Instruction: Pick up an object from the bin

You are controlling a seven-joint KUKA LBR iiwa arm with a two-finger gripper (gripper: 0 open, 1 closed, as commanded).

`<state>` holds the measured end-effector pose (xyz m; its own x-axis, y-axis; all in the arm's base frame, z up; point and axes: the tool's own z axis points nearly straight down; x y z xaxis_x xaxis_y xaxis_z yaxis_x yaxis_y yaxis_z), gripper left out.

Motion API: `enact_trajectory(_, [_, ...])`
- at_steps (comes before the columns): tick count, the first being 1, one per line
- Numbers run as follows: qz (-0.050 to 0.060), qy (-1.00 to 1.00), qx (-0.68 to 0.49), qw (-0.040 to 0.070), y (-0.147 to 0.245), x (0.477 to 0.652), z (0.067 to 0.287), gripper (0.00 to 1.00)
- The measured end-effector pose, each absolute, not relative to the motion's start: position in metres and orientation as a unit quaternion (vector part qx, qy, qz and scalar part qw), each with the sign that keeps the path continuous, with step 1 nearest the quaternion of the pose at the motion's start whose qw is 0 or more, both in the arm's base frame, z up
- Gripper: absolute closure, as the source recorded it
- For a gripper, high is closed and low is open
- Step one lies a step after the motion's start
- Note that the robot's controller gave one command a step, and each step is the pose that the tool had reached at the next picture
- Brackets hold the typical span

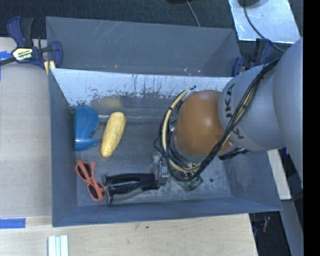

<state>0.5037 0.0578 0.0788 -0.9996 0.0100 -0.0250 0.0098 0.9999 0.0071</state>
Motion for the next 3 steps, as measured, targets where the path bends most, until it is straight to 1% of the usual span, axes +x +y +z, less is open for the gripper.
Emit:
enact_trajectory(1, [0.003, 1.0, 0.006, 0.015, 0.0569, 0.5047, 0.0786, 0.0])
enact_trajectory(3, [0.003, 1.0, 0.006, 0.015, 0.0569, 0.5046, 0.0787, 0.0])
